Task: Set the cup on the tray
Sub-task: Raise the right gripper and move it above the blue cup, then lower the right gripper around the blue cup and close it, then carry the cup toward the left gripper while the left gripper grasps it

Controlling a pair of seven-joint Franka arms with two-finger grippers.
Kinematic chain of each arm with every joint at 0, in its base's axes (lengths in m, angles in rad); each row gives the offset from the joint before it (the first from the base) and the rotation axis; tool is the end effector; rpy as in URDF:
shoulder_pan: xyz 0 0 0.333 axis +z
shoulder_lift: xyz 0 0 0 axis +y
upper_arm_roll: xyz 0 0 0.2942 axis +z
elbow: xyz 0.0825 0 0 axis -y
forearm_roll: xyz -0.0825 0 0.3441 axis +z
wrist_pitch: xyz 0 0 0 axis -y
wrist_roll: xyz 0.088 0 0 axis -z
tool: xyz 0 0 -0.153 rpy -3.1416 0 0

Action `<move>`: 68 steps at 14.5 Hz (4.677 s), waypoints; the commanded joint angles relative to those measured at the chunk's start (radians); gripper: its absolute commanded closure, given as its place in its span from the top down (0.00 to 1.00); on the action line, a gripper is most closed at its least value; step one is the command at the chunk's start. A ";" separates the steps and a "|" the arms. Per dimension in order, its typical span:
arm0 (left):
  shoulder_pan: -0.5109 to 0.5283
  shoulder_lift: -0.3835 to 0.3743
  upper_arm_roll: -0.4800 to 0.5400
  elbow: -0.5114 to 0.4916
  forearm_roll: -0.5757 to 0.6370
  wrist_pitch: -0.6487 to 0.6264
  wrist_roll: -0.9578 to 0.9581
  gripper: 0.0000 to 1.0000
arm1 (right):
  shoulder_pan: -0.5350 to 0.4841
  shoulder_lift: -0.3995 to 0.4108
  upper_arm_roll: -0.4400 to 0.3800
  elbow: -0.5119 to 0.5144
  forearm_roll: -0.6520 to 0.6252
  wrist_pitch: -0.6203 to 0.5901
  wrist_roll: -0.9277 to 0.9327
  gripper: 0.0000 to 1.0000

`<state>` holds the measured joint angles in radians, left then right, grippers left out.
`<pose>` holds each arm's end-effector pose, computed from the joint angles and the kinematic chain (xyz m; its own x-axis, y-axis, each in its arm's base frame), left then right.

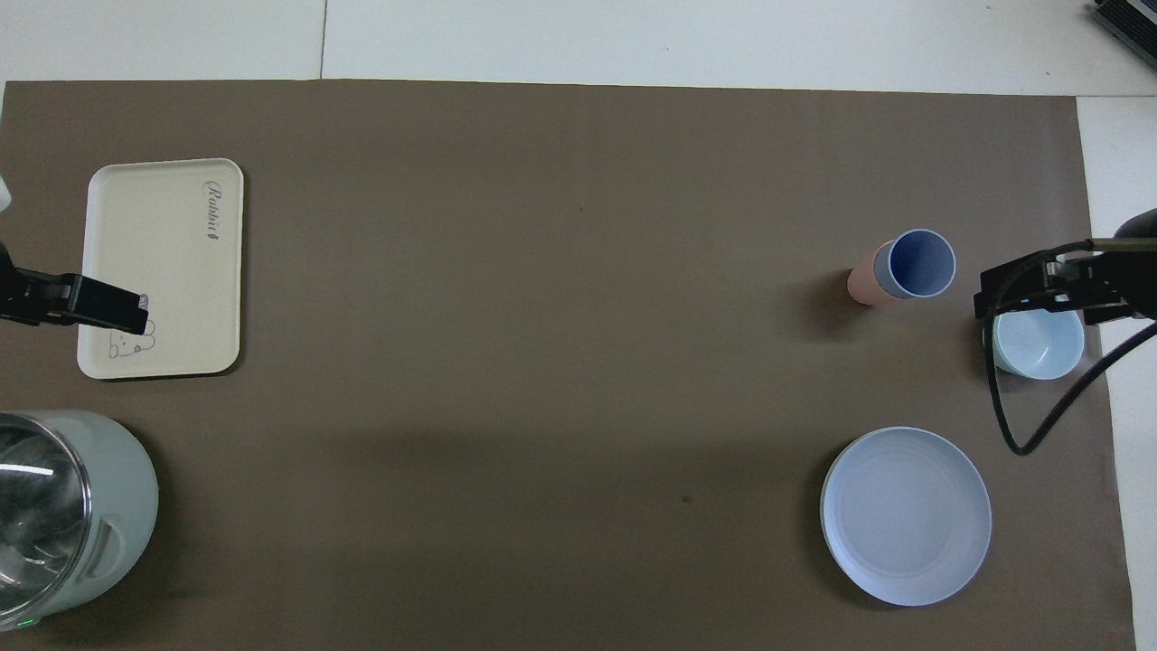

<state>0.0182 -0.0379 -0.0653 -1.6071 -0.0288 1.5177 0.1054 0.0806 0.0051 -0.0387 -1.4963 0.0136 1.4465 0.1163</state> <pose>0.4945 -0.0284 0.5559 0.9870 -0.1532 -0.0485 -0.1517 -0.9879 0.0316 0.5005 0.0232 0.5754 0.9958 -0.0727 -0.0560 -0.0732 -0.9973 -0.0069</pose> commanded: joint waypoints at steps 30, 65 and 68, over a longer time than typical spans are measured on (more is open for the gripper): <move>-0.001 -0.043 -0.005 -0.073 0.049 0.036 -0.009 1.00 | -0.321 0.584 -0.001 0.172 0.377 0.319 0.767 0.96; -0.113 -0.042 -0.030 -0.068 -0.029 0.099 -0.307 1.00 | 0.227 0.337 0.010 -0.220 0.712 0.595 1.213 0.00; -0.268 -0.075 -0.031 -0.155 -0.030 0.221 -0.637 1.00 | 0.312 0.311 0.010 -0.213 0.712 0.637 1.347 0.00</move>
<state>-0.1678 -0.0572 -0.1076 -1.6656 -0.0509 1.6488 -0.3747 0.3631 0.3540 -0.0226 -1.6854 0.6911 2.0598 1.4061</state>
